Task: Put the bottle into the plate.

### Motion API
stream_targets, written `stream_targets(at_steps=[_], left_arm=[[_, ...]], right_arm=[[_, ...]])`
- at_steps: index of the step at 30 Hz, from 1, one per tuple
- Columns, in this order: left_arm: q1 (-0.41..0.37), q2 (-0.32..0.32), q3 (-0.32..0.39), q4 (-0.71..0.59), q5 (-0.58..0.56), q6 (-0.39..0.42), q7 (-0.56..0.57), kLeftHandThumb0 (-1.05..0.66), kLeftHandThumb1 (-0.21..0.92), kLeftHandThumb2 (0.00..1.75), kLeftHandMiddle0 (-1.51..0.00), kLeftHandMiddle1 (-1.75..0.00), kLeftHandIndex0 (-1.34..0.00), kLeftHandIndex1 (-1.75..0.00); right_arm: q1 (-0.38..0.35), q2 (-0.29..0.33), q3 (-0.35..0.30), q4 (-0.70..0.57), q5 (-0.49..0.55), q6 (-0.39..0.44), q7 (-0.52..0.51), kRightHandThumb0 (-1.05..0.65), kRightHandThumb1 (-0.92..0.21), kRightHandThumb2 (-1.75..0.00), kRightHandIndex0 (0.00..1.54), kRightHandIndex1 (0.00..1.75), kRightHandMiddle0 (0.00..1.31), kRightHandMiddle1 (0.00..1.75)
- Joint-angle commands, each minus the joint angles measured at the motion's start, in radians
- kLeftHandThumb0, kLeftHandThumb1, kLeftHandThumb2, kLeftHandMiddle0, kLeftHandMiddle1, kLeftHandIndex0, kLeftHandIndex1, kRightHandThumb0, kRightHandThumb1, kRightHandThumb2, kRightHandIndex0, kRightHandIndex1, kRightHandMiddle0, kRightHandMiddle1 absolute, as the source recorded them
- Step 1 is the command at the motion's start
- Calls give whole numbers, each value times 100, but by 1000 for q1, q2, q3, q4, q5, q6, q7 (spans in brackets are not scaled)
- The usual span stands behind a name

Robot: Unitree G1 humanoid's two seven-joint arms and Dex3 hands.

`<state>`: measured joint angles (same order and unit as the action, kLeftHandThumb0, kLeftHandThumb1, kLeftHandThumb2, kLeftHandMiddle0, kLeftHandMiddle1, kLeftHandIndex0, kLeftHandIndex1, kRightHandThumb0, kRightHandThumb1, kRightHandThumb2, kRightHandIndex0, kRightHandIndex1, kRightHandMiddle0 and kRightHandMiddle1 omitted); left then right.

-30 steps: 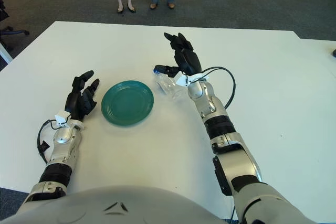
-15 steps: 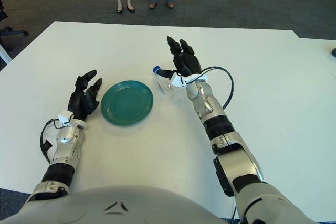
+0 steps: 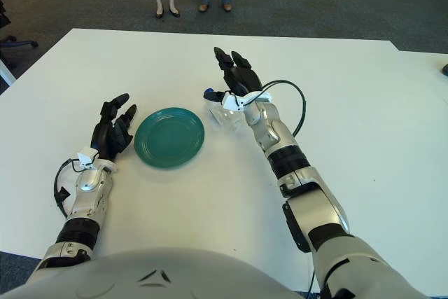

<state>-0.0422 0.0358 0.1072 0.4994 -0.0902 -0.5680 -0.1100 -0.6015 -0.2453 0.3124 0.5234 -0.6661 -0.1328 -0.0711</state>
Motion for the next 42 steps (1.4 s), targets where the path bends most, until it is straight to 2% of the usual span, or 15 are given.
stream_targets(at_steps=[1,20,27,36,42], left_arm=[[71,-20,-16,39,20,12,9,-85,92,89,-43,0,-1,-87],[88,-21,-24,32,33,0,8,-86,92,92,-43,0,0,-86],[94,-20,-26,20,29,10,4,-85,92,92,-43,0,-1,-86],[120,-23,-31,-10,34,9,9,-85,92,93,-43,0,-1,-86],[132,-25,-34,-25,34,9,11,-84,92,93,-43,0,0,-86]], right_arm=[[-48,2,1,34,17,23,16,-105,-92,-38,0,0,0,0],[-50,-21,23,-4,1,84,33,-105,-92,-44,0,0,0,0],[-50,-28,39,-21,-13,131,58,-105,-92,-45,0,0,0,0],[-11,-31,50,-39,-20,190,73,-105,-92,-45,0,0,0,0],[20,-47,53,-77,-26,192,60,-105,-92,-46,0,0,0,0]])
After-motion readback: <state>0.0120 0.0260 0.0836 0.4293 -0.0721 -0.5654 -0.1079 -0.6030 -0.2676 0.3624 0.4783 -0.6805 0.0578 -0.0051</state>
